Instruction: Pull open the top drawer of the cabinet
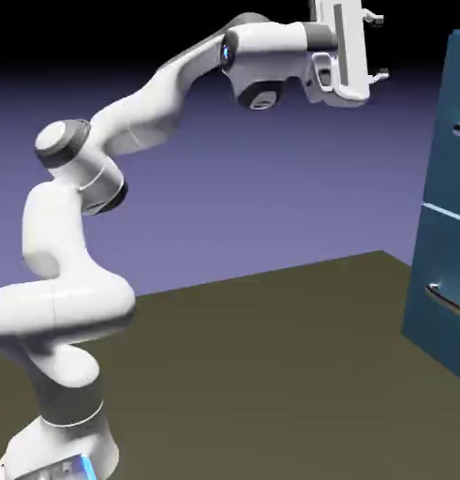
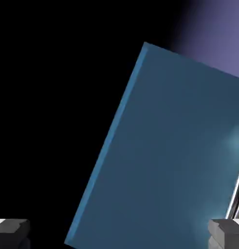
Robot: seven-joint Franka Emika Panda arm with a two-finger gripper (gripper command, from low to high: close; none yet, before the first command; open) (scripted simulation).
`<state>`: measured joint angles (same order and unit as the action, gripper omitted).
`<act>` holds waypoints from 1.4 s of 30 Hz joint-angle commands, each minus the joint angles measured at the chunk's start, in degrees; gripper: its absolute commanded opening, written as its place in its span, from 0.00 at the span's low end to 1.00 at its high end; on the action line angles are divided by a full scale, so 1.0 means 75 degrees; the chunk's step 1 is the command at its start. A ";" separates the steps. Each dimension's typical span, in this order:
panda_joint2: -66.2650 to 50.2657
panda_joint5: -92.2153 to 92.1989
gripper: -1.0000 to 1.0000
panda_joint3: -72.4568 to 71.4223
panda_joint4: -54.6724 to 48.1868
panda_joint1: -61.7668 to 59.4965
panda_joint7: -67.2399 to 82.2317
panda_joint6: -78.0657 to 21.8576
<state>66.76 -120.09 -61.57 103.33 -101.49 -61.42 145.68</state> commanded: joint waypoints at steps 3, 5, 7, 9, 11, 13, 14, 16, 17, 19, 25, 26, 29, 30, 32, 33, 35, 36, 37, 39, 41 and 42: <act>0.0277 -0.0977 0.50 -0.0501 -0.0469 -0.0831 -0.0154 -0.0230; 0.0462 -0.1627 0.50 -0.0834 -0.0782 -0.1385 -0.0257 -0.0384; 0.0647 -0.2278 0.50 -0.1168 -0.1094 -0.1938 -0.0360 -0.0537; 0.0832 -0.2929 0.50 -0.1502 -0.1407 -0.2492 -0.0463 -0.0691; 0.1017 -0.3580 0.50 -0.1835 -0.1719 -0.3046 -0.0565 -0.0845; 0.1069 -0.3765 0.50 -0.1930 -0.1808 -0.3203 -0.0595 -0.0888; 0.1092 -0.3752 0.50 -0.1968 -0.2085 -0.3383 -0.0689 -0.0792; 0.1137 -0.3725 0.50 -0.2044 -0.2638 -0.3742 -0.0879 -0.0601; 0.1160 -0.3712 0.50 -0.2081 -0.2915 -0.3921 -0.0974 -0.0505; 0.1205 -0.3685 0.50 -0.2157 -0.3469 -0.4281 -0.1164 -0.0313; 0.1205 -0.3717 0.00 -0.2142 -0.3316 -0.4191 -0.1109 -0.0373; 0.1190 -0.3737 0.00 -0.2102 -0.3040 -0.4015 -0.1018 -0.0472; 0.1146 -0.3778 0.00 -0.1967 -0.2209 -0.3482 -0.0762 -0.0770; 0.1133 -0.3785 0.00 -0.1916 -0.1932 -0.3303 -0.0682 -0.0869; 0.1110 -0.3788 0.00 -0.1805 -0.1379 -0.2941 -0.0530 -0.1066; 0.1099 -0.3785 0.00 -0.1745 -0.1102 -0.2759 -0.0457 -0.1164; 0.1083 -0.3768 0.00 -0.1613 -0.0548 -0.2390 -0.0320 -0.1359; 0.1078 -0.3754 0.00 -0.1542 -0.0272 -0.2204 -0.0255 -0.1455; 0.1074 -0.3736 0.00 -0.1468 0.0005 -0.2017 -0.0193 -0.1552; 0.1072 -0.3690 0.00 -0.1307 0.0559 -0.1638 -0.0076 -0.1742; 0.1081 -0.3627 0.00 -0.1129 0.1112 -0.1255 0.0030 -0.1930; 0.1089 -0.3590 0.00 -0.1034 0.1389 -0.1061 0.0079 -0.2023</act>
<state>74.93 -147.20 -69.32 113.75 -109.44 -60.70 130.52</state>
